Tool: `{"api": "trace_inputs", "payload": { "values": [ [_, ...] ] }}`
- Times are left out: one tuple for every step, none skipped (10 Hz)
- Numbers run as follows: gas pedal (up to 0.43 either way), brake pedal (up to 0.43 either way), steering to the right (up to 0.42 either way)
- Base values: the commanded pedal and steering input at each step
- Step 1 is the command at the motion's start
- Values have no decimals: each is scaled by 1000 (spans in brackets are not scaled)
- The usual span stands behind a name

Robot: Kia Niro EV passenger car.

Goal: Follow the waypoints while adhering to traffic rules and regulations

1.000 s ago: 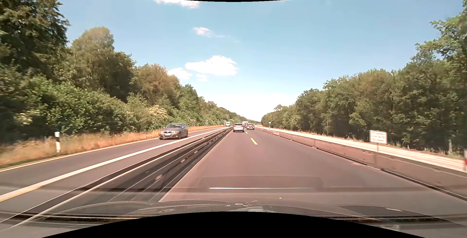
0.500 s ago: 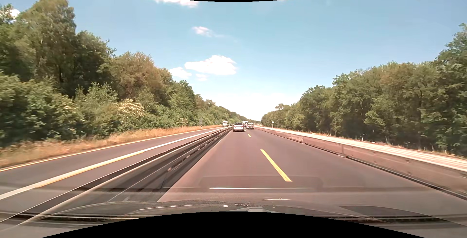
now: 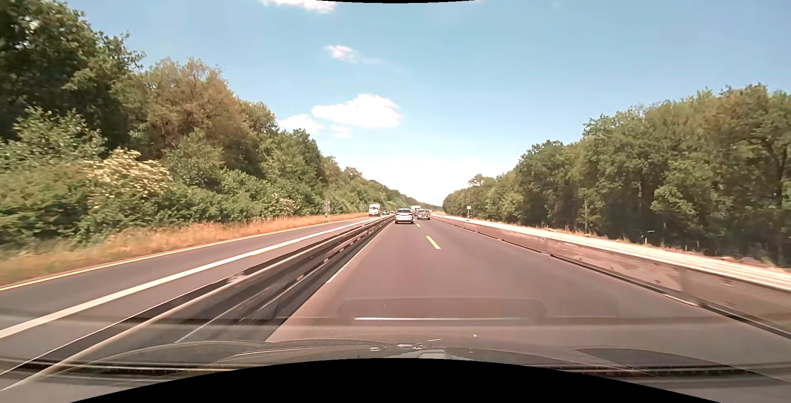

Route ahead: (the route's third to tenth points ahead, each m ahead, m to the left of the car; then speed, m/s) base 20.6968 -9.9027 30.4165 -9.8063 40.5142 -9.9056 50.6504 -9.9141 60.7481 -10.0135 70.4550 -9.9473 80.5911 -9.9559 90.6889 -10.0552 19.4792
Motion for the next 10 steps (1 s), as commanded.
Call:
{"api": "trace_inputs", "payload": {
  "values": [
    [0, 0, 0],
    [0, 0, 0],
    [0, 0, 0],
    [0, 0, 0],
    [0, 0, 0],
    [0, 0, 0],
    [0, 0, 0],
    [0, 0, 0],
    [0, 0, 0],
    [0, 0, 0]
  ]
}}
